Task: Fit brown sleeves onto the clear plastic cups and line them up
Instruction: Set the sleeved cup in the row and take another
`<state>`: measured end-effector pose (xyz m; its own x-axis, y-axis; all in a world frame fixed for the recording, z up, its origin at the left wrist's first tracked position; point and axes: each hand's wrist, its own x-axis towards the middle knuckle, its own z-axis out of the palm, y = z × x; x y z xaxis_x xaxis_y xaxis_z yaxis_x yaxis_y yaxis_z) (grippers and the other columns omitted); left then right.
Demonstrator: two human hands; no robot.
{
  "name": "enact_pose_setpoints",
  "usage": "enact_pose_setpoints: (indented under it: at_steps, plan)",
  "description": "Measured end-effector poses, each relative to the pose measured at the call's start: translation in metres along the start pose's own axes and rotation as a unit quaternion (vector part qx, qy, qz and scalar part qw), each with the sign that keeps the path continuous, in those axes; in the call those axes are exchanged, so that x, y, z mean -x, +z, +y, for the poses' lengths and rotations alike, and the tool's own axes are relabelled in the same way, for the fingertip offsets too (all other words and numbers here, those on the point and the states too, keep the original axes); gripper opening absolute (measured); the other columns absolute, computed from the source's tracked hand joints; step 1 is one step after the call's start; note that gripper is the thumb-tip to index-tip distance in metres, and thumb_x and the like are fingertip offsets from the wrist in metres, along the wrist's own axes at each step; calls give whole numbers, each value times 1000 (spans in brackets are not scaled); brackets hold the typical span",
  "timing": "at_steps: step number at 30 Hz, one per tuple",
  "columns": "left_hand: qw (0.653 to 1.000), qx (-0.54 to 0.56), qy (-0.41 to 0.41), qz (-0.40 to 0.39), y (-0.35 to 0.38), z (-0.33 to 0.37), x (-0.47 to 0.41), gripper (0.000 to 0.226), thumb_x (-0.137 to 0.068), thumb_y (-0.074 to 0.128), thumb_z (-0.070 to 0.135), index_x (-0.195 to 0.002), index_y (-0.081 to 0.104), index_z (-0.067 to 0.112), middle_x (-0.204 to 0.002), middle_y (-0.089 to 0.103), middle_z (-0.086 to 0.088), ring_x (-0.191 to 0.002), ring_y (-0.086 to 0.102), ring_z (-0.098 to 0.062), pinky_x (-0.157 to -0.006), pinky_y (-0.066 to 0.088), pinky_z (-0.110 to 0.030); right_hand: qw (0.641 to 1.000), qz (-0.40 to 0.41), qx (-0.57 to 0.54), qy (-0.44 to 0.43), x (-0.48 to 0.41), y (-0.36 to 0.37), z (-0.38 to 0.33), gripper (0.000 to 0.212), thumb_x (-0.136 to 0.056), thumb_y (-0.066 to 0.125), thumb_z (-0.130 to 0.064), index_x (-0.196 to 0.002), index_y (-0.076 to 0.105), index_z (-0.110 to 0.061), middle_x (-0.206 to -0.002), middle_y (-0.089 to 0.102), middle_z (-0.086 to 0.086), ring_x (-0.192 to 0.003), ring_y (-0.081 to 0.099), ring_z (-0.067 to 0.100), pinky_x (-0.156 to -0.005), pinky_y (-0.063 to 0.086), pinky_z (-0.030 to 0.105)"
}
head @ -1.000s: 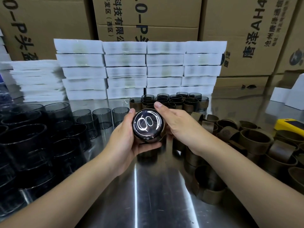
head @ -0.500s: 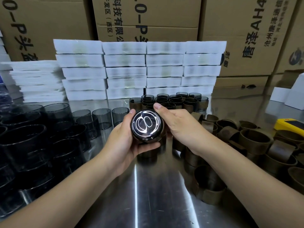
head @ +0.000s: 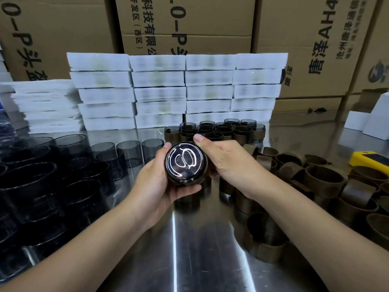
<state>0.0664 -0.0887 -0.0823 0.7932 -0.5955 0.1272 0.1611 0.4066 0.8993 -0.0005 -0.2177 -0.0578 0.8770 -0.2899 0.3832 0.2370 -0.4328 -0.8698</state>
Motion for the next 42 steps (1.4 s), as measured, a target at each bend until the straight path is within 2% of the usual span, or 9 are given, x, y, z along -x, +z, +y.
enact_pose_setpoints:
  at_steps: [9,17,20,23,25,29,33,37,42]
  plan:
    - [991,-63,96,62,5,2,2,29,-99,44,37,-108,64,19,-94,74,-1,-86,72,-12,-55,55,-27,975,-86,-204,27,2,-12,-11,35,-72,65,-35,-102,65,-17,-47,55,-13,-39,44,0,-37,29,13]
    - [948,-136,169,234,-14,6,-14,18,-97,49,17,-86,60,27,-83,58,9,-75,53,-3,-62,44,-16,974,84,-210,13,-17,-38,2,24,-88,60,-2,-104,56,-19,-81,57,-5,-58,53,7,-67,55,25]
    - [931,-272,176,169,-17,-3,-16,20,-93,56,13,-92,64,31,-99,62,13,-95,55,-2,-83,40,-16,989,74,-126,26,-21,-34,9,32,-88,57,4,-107,52,-22,-100,58,-1,-73,59,10,-82,54,29]
    - [818,-537,196,55,-21,-16,-14,39,-87,65,28,-123,56,39,-130,42,20,-125,34,-1,-106,23,-22,994,55,-85,41,-22,-28,13,40,-86,56,8,-113,47,-20,-112,56,1,-88,60,13,-93,50,33]
    - [786,-592,177,-6,-22,-25,-12,56,-83,68,35,-135,48,38,-140,31,18,-131,26,1,-107,17,-18,994,46,-84,44,-23,-24,14,41,-86,56,10,-115,47,-18,-115,55,3,-90,59,15,-96,48,36]
    - [799,-570,170,-88,-22,-34,-12,49,-83,71,30,-128,51,31,-139,23,17,-111,27,31,-89,13,10,995,17,-95,37,-31,-18,11,42,-84,54,14,-115,45,-13,-98,56,-2,-92,57,17,-86,50,28]
    - [798,-558,199,-114,-20,-33,-12,36,-84,70,23,-117,57,30,-138,28,14,-121,30,12,-91,11,9,998,-30,-25,42,-51,-6,2,43,-84,54,13,-118,45,-12,-94,55,-4,-94,56,17,-93,48,34]
    - [794,-550,217,-138,-19,-31,-10,32,-84,70,21,-114,62,28,-133,31,16,-114,28,26,-91,12,9,993,-87,44,64,-68,7,-6,30,-89,47,6,-114,47,-11,-90,55,-2,-77,63,15,-83,52,31]
    - [785,-562,213,-152,-19,-30,-9,30,-85,69,25,-114,62,28,-133,26,17,-123,24,12,-96,11,6,975,-107,170,94,-80,20,-9,12,-91,42,-5,-93,49,-16,-80,61,9,-78,68,24,-73,53,35]
